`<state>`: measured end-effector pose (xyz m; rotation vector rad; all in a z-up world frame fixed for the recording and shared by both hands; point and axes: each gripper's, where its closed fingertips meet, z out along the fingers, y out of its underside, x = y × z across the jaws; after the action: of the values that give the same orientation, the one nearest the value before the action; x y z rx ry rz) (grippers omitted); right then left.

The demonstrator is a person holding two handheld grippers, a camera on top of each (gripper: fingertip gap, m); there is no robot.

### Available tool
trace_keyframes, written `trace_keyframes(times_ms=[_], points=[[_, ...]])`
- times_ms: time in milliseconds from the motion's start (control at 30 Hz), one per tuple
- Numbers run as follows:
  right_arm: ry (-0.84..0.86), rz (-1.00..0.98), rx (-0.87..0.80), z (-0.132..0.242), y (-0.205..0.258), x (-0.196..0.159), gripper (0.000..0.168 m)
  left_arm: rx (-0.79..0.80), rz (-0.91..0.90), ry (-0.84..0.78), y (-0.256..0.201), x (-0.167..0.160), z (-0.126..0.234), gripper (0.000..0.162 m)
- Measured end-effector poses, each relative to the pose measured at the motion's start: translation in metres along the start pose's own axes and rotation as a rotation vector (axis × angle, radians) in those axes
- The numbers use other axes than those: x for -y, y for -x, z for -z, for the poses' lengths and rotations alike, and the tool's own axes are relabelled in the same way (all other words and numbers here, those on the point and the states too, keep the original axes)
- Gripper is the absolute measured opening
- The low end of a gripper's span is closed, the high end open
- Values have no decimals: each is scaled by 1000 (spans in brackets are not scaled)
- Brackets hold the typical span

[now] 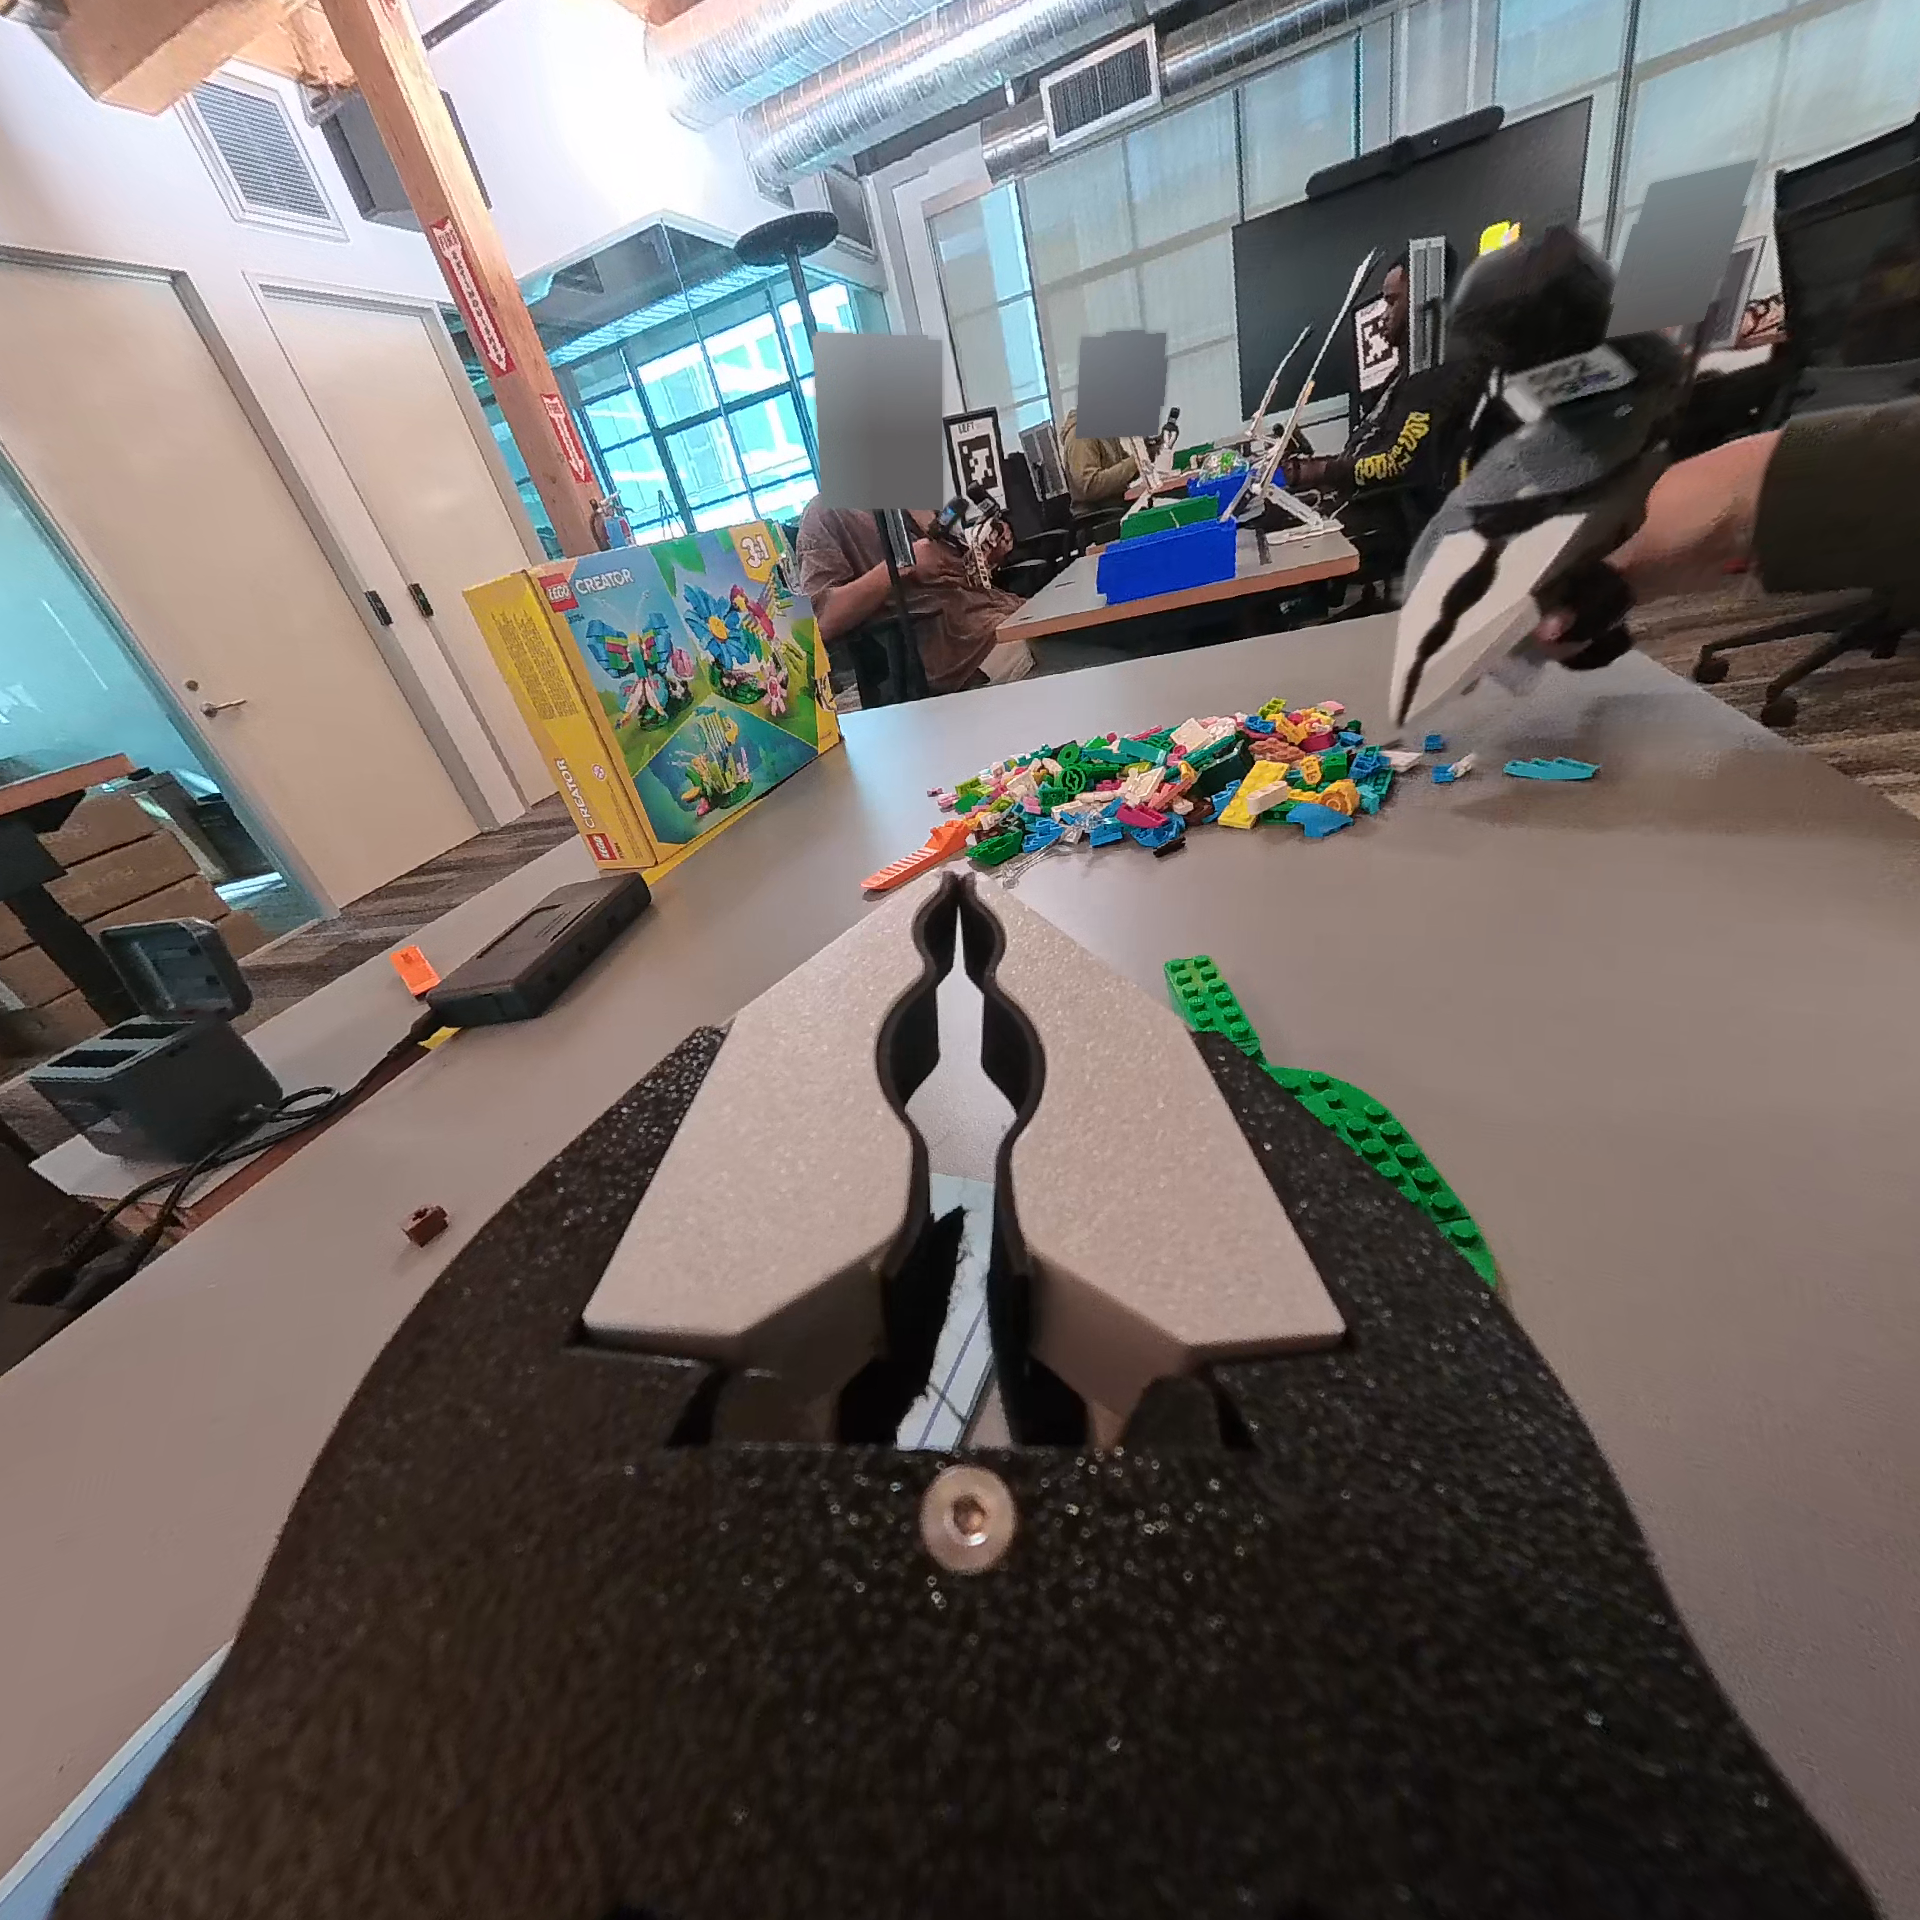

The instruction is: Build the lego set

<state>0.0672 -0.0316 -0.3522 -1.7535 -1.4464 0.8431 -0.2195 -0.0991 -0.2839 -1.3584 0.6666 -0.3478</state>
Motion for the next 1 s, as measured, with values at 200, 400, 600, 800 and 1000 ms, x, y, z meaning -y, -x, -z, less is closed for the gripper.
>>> trace_keyframes(times_ms=[200, 400, 600, 800, 1000], points=[[70, -71, -121, 26, 22, -27, 43, 0, 3, 2, 0, 0, 0, 0], [65, -76, -238, 26, 39, -36, 49, -1, -3, 2, -1, 0, 0, 0], [65, -145, -308, 18, 38, -45, 42, -2, -1, 0, 0, 0, 0, 0], [89, -161, -339, 20, 33, -47, 8, -2, -2, 2, -1, 0, 0, 0], [92, -128, -327, 13, 36, -38, 7, -2, -8, 4, -1, 0, 0, 0]])
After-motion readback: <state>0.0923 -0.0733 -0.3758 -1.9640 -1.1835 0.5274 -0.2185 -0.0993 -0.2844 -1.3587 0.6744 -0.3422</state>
